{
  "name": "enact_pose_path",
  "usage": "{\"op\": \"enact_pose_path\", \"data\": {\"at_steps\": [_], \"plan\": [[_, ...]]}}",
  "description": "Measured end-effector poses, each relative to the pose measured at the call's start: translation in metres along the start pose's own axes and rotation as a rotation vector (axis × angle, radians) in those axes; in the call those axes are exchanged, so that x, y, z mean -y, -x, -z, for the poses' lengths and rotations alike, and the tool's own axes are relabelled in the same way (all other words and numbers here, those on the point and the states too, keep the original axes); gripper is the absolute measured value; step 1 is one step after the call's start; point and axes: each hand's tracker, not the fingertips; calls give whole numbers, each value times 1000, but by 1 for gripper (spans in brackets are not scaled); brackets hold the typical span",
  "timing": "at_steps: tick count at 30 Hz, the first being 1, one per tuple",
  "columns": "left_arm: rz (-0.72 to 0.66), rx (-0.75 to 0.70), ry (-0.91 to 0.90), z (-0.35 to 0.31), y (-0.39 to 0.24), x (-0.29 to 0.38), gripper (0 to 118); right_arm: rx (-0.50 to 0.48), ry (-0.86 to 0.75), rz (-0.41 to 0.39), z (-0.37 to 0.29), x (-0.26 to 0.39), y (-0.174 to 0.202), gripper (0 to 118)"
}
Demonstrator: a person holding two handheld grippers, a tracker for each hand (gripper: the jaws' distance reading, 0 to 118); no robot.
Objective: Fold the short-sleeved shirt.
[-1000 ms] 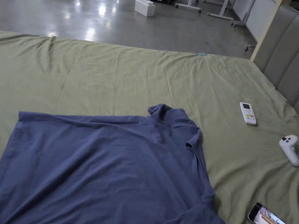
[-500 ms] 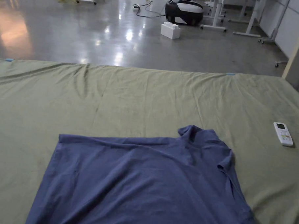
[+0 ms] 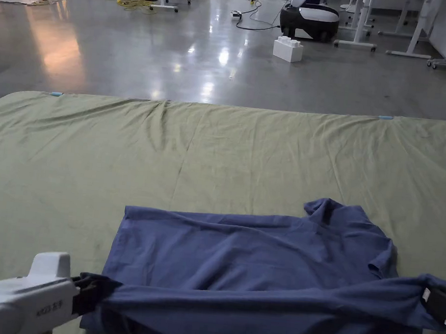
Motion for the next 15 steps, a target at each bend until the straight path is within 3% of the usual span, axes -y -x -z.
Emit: {"op": "enact_pose_path", "data": {"at_steps": [6, 7, 8, 9, 10, 13, 15], "plan": [[32, -26, 100, 67, 2, -24, 12, 54, 154, -60, 85, -4, -3, 6], [36, -17, 98, 74, 2, -22, 21, 49, 165, -68, 93, -2, -5, 15], [52, 8, 96, 80, 4, -21, 41, 38, 190, -68, 100, 1, -8, 32], [55, 0, 100, 84, 4, -20, 69, 32, 195, -73, 104, 2, -10, 58], [61, -23, 95, 85, 4, -19, 78, 30, 186, -79, 106, 4, -13, 68], [18, -28, 71, 75, 13, -19, 78, 50, 161, -102, 99, 2, -20, 68], [8, -24, 0, 47, 15, -25, 78, 16, 89, -74, 77, -2, -24, 68]]}}
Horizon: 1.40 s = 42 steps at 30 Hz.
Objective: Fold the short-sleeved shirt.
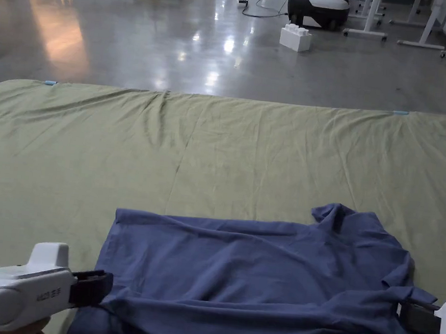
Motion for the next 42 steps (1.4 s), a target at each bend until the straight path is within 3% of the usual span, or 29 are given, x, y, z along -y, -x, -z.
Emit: {"op": "enact_pose_path", "data": {"at_steps": [4, 11, 14, 16, 17, 18, 20, 21, 23, 25, 28, 37, 42], "plan": [[83, 26, -231, -82, -12, -11, 78, -50, -205, -1, -78, 3, 7, 68], [226, -26, -574, -243, -72, 13, 77, -42, -534, -120, -222, 54, 51, 68], [265, -40, -665, -286, -97, 36, 70, -57, -611, -145, -267, 80, 68, 68], [269, -25, -692, -308, -109, 51, 56, -61, -649, -158, -286, 96, 82, 59], [269, -18, -702, -319, -116, 60, 50, -63, -675, -181, -297, 103, 88, 49], [272, -18, -710, -327, -121, 68, 40, -62, -667, -184, -303, 110, 93, 33], [277, -11, -725, -342, -132, 83, 16, -71, -670, -197, -315, 121, 101, 15], [309, -20, -734, -347, -138, 91, 6, -89, -654, -181, -319, 128, 104, 7], [327, -55, -746, -355, -146, 102, 5, -96, -671, -199, -328, 137, 111, 4], [303, 2, -734, -362, -143, 106, 0, -76, -698, -267, -336, 141, 121, 0], [243, 49, -743, -365, -141, 111, 0, -66, -702, -301, -342, 145, 128, 0], [242, 35, -648, -341, -134, 105, 0, -91, -680, -271, -335, 142, 130, 0], [56, 92, -442, -266, -90, 91, 0, -112, -590, -208, -321, 138, 120, 0]]}}
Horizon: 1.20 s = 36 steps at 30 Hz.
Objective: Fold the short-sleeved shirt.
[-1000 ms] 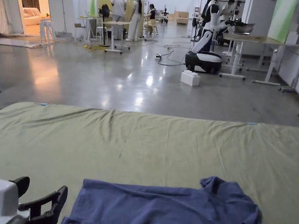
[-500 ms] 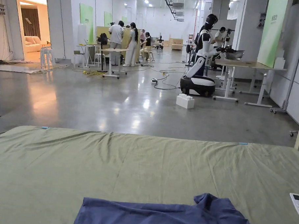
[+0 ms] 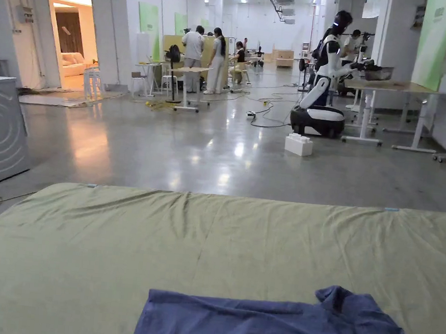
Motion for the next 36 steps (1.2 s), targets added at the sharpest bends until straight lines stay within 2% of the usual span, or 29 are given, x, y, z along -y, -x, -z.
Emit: {"op": "enact_pose_path", "data": {"at_steps": [1, 2, 3, 4, 7, 10, 14, 15, 16, 18, 20, 22, 29, 30, 32, 33, 34, 36], "plan": [[-30, 0, 32, 15, 10, 6, 1, 5, 30, 9, 1, 3, -4, 0], [-57, -3, 79, 33, 20, 10, 10, 11, 22, -9, 1, 4, -6, 0], [-70, -27, 133, 55, 31, 18, 36, 17, 26, -9, 2, 6, -8, 0], [-86, -38, 186, 73, 39, 23, 51, 19, 34, -5, 3, 8, -9, 0], [-176, -37, 312, 129, 65, 48, 55, 32, 68, 32, 5, 17, -19, 0], [-190, -110, 381, 175, 79, 69, 55, 62, 106, 54, 8, 23, -26, 0], [-107, -85, 415, 215, 84, 83, 54, 100, 155, 73, 10, 32, -38, 0], [-99, -103, 435, 223, 84, 85, 47, 108, 171, 83, 12, 34, -41, 0], [-92, -116, 452, 228, 85, 87, 31, 115, 181, 88, 13, 36, -44, 0], [-71, -157, 502, 240, 85, 91, 21, 132, 202, 97, 16, 40, -49, 0], [-39, -215, 521, 246, 84, 97, 18, 141, 217, 104, 19, 43, -52, 0], [-51, -185, 507, 244, 81, 96, 15, 142, 228, 116, 22, 47, -55, 0], [83, -203, 554, 257, 63, 101, 8, 94, 235, 178, 67, 46, -68, 2], [91, -205, 558, 259, 62, 99, 8, 83, 253, 198, 85, 48, -73, 15], [94, -205, 572, 260, 62, 99, 8, 64, 324, 253, 128, 59, -86, 69], [93, -203, 578, 260, 63, 98, 8, 52, 383, 290, 156, 71, -96, 83], [93, -199, 584, 263, 65, 96, 8, 57, 415, 297, 179, 81, -103, 78], [94, -190, 591, 263, 66, 96, 8, 126, 464, 279, 227, 104, -116, 70]]}}
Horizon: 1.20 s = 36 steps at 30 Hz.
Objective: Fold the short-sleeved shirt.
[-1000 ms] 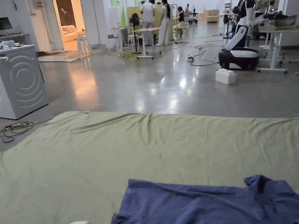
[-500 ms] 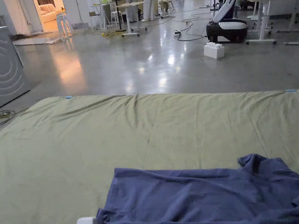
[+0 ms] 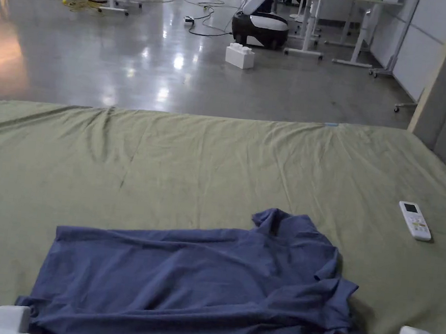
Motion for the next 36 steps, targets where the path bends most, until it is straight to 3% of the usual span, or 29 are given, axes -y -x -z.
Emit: {"op": "enact_pose_path", "data": {"at_steps": [2, 3, 4, 5, 6, 7, 8, 9, 11, 13, 15, 16, 24, 29, 32, 33, 35, 36], "plan": [[-2, 7, 2, 1, 2, -1, 8, 106, 59, -76, 44, -1, -10, 69], [-7, 11, 2, 1, 3, -1, 8, 117, 99, -71, 62, 1, -14, 57], [-9, 13, 1, 1, 3, 0, 8, 118, 123, -68, 70, 2, -15, 30], [-10, 14, -1, 1, 3, 1, 8, 95, 132, -61, 77, 7, -16, 15], [-10, 14, -5, 1, 3, 1, 8, 62, 116, -102, 78, 13, -14, 13], [-10, 12, -9, 1, 3, 3, 8, 134, 102, -210, 77, 15, -5, 10], [-10, 8, -15, 0, 1, 4, 8, 149, 100, -265, 75, 15, 4, 10], [-10, 4, -20, -2, 0, 5, 6, 135, 110, -272, 70, 13, 13, 9], [-49, 40, -57, -13, 3, 3, 5, 105, 111, -229, 64, 5, 8, 9], [-125, 185, -203, -40, 14, 10, 5, 122, 34, -183, 41, -4, 7, 9], [-113, 104, -232, -64, 21, 11, 5, 149, -16, -202, 13, -11, 10, 9], [-121, 132, -266, -74, 25, 14, 5, 189, -17, -213, 2, -12, 13, 9], [-193, 181, -257, -135, 49, 67, 5, 170, -45, -207, -90, 30, 14, 9], [-234, 205, -217, -161, 50, 121, 5, 144, 42, -86, -126, 77, -3, 9], [-233, 211, -189, -152, 48, 145, 5, 159, 73, -114, -123, 103, -5, 9], [-240, 206, -177, -145, 48, 152, 13, 165, 97, -112, -116, 110, -7, 14], [-250, 206, -167, -134, 47, 161, 54, 148, 110, -77, -107, 123, -12, 46], [-266, 185, -132, -128, 48, 163, 65, 156, 118, -69, -104, 127, -15, 62]]}}
